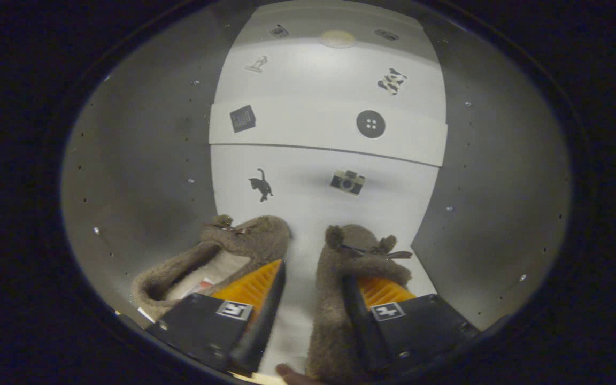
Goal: Open the shoe cabinet door, grab the shoes and put them into the shoe cabinet, then close the shoe cabinet door.
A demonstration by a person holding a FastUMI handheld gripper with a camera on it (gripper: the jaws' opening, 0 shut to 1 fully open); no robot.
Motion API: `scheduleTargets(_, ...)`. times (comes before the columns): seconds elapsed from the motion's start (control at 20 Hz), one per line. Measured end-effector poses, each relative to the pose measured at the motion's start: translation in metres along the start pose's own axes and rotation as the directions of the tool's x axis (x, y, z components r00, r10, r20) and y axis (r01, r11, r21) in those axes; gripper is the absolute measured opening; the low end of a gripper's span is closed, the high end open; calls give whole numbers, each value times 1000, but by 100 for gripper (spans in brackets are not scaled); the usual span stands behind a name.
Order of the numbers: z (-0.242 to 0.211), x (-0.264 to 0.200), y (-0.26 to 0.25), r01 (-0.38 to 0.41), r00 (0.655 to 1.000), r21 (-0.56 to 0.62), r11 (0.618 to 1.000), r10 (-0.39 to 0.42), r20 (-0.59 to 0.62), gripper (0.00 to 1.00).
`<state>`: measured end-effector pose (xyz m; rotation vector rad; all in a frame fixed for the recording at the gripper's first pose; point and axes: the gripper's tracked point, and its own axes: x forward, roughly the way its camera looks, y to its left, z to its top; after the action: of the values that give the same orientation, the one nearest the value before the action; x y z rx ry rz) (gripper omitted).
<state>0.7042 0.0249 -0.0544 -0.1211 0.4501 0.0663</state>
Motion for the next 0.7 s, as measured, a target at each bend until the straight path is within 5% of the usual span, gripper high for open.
scheduleTargets(0.05,-1,0,0,1,1000,2,1000,-1,-12,80)
scheduleTargets(0.5,-6,-22,10,-62,985,66,996,72,-156,82)
scheduleTargets(0.7,-27,-23,5,-31,971,71,997,47,-234,82)
